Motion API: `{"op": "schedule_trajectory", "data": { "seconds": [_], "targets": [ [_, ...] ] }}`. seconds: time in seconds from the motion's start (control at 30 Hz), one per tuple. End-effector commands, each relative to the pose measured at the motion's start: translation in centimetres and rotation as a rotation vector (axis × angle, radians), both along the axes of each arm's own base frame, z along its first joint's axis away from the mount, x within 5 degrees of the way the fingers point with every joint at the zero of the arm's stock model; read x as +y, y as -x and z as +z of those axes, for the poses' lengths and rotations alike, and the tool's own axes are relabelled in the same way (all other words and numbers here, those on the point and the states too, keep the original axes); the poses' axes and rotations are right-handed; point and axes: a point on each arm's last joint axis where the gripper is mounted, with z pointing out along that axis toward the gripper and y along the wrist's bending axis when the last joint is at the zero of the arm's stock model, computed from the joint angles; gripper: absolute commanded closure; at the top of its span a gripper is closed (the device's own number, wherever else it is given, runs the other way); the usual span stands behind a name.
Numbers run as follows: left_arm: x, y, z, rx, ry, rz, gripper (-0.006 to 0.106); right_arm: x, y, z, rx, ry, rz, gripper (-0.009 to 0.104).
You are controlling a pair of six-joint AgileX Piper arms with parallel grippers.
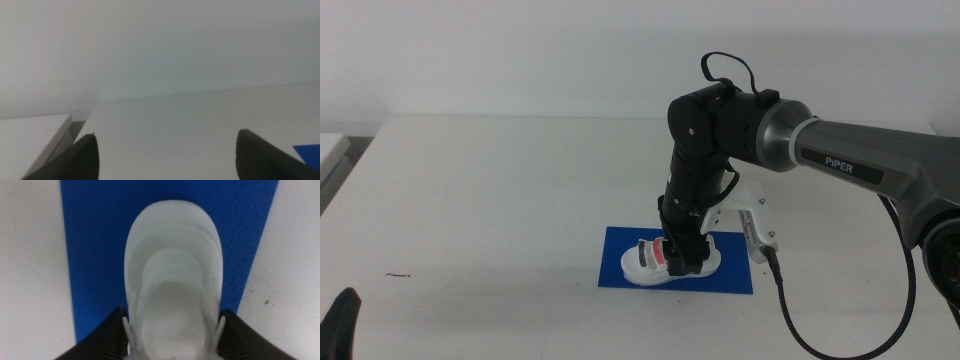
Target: Use one arm to grab the shoe from the table and place it on the mat.
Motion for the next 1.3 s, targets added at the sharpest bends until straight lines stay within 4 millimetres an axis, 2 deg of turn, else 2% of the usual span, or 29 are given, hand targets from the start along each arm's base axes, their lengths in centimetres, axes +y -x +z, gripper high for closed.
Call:
{"op": "schedule_trajectory", "data": {
  "seconds": [0.0,0.17,0.23,0.4,0.5,0.57,0.67,0.73,0.87,0.93,1.0,1.07,1.13,1.27],
  "targets": [
    [0.0,0.0,0.0,-0.005,0.007,-0.001,0.007,-0.2,-0.5,-0.6,-0.012,0.003,-0.028,0.073],
    [0.0,0.0,0.0,-0.005,0.007,-0.001,0.007,-0.6,-0.7,-0.6,-0.04,0.041,-0.01,0.069],
    [0.0,0.0,0.0,-0.005,0.007,-0.001,0.007,-0.6,-0.7,-0.6,-0.04,0.041,-0.01,0.062],
    [0.0,0.0,0.0,-0.005,0.007,-0.001,0.007,-0.7,-0.8,-0.6,-0.049,0.052,-0.004,0.031],
    [0.0,0.0,0.0,-0.005,0.007,-0.001,0.007,-0.7,-0.8,-0.6,-0.049,0.052,-0.004,0.016],
    [0.0,0.0,0.0,-0.005,0.007,-0.001,0.007,-0.6,-0.9,-0.6,-0.059,0.045,-0.005,0.012],
    [0.0,0.0,0.0,-0.005,0.007,-0.001,0.007,-0.2,-1.2,-0.1,-0.109,-0.004,0.012,0.011],
    [0.0,0.0,0.0,-0.005,0.007,-0.001,0.007,0.1,-1.2,1.3,-0.155,-0.064,0.063,0.011],
    [0.0,0.0,0.0,-0.005,0.007,-0.001,0.007,-0.3,-0.4,6.4,-0.282,-0.101,0.282,0.011],
    [0.0,0.0,0.0,-0.005,0.007,-0.001,0.007,-1.2,0.5,9.2,-0.351,-0.048,0.499,0.011],
    [0.0,0.0,0.0,-0.005,0.007,-0.001,0.007,-2.3,1.8,12.2,-0.403,0.024,0.808,0.011],
    [0.0,0.0,0.0,-0.005,0.007,-0.001,0.007,-3.2,3.0,14.8,-0.465,0.065,1.018,0.011],
    [0.0,0.0,0.0,-0.005,0.007,-0.001,0.007,-3.7,3.8,16.7,-0.527,0.083,1.103,0.011],
    [0.0,0.0,0.0,-0.005,0.007,-0.001,0.007,-4.5,5.0,19.6,-0.632,0.067,1.1,0.011]
  ]
}}
